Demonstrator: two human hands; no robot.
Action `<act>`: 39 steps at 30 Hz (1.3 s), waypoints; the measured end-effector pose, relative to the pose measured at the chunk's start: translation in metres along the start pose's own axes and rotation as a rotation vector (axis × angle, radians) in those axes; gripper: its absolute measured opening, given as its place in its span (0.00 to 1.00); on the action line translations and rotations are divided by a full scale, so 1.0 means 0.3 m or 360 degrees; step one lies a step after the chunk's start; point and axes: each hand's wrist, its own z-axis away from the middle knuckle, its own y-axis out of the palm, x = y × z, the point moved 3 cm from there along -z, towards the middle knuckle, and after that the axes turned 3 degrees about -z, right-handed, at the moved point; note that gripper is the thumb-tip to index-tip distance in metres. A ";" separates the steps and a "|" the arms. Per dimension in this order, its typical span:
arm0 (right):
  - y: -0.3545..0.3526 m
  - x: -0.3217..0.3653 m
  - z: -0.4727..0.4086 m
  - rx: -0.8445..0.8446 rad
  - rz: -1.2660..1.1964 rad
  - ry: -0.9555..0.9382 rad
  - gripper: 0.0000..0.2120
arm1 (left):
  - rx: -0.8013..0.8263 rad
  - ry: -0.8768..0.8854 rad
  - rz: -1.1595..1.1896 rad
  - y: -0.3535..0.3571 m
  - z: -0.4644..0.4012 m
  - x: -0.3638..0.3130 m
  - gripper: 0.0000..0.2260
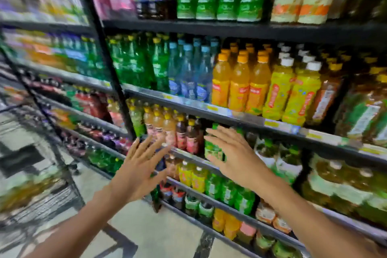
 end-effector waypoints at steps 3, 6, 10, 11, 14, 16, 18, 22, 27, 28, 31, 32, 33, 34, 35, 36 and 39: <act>0.263 0.258 -0.186 0.0195 -0.0045 -0.0197 0.27 | 0.0123 -0.0287 -0.0038 0.030 0.272 0.310 0.33; 0.507 0.484 -0.341 0.0314 -0.0102 -0.0306 0.30 | 0.0289 -0.0583 -0.0065 0.047 0.562 0.570 0.35; 0.730 0.744 -0.523 0.0571 -0.0108 -0.0401 0.27 | 0.0511 -0.0993 -0.0054 0.071 0.901 0.841 0.45; 0.777 0.796 -0.571 0.0608 -0.0128 -0.0435 0.27 | 0.0547 -0.1080 -0.0058 0.076 0.965 0.889 0.46; 0.910 0.922 -0.695 0.0757 -0.0212 -0.0479 0.29 | 0.0541 -0.1274 -0.0040 0.095 1.108 1.002 0.48; 1.014 0.972 -0.773 0.0857 -0.0228 -0.0510 0.29 | 0.0559 -0.1365 -0.0006 0.124 1.172 1.070 0.50; 1.116 1.003 -0.863 0.0947 -0.0219 -0.0534 0.29 | 0.0613 -0.1428 0.0033 0.170 1.213 1.142 0.48; 1.305 1.053 -1.088 0.1053 -0.0287 -0.0518 0.30 | 0.0693 -0.1560 0.0082 0.243 1.238 1.324 0.45; 1.530 1.142 -1.378 0.1240 -0.0391 -0.0459 0.31 | 0.0798 -0.1696 0.0121 0.296 1.200 1.588 0.37; 1.556 1.172 -1.428 0.1273 -0.0418 -0.0448 0.32 | 0.0823 -0.1733 0.0137 0.309 1.186 1.642 0.36; 1.657 1.253 -1.570 0.1355 -0.0507 -0.0440 0.35 | 0.0811 -0.1789 0.0160 0.341 1.131 1.800 0.39; 1.692 1.279 -1.611 0.1377 -0.0531 -0.0430 0.37 | 0.0803 -0.1796 0.0165 0.356 1.116 1.848 0.40; 1.734 1.298 -1.652 0.1397 -0.0560 -0.0412 0.39 | 0.0821 -0.1801 0.0187 0.374 1.103 1.891 0.41; 1.774 1.319 -1.686 0.1427 -0.0551 -0.0397 0.38 | 0.0846 -0.1809 0.0194 0.396 1.094 1.929 0.41; 1.826 1.334 -1.718 0.1459 -0.0543 -0.0398 0.37 | 0.0861 -0.1815 0.0201 0.422 1.091 1.969 0.42; 1.869 1.356 -1.745 0.1483 -0.0527 -0.0410 0.35 | 0.0856 -0.1817 0.0213 0.449 1.090 2.010 0.43; 1.977 1.432 -1.819 0.1561 -0.0503 -0.0380 0.34 | 0.0839 -0.1812 0.0298 0.546 1.103 2.149 0.44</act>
